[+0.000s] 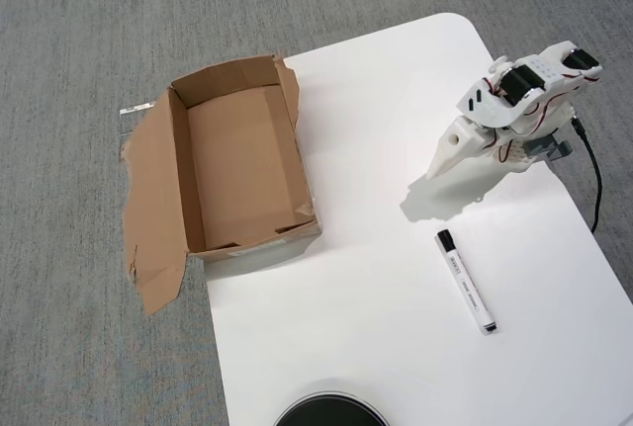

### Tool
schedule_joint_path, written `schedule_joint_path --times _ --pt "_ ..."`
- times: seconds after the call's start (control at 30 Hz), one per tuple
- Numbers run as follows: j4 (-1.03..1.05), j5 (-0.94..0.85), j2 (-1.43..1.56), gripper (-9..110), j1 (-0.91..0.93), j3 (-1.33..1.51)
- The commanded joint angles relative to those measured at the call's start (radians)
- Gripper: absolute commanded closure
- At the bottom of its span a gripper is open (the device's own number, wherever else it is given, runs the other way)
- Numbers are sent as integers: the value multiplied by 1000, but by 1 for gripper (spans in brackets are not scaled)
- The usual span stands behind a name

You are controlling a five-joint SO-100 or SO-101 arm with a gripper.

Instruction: Grasp a pen and put it in the box.

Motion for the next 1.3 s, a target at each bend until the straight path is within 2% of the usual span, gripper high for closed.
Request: schedule_joint_path --times 0.0,0.7,1.27 --pt "-8 79 61 101 -91 -96" --pt "-8 93 58 101 -335 -403" --pt "-6 96 23 101 -590 -404"
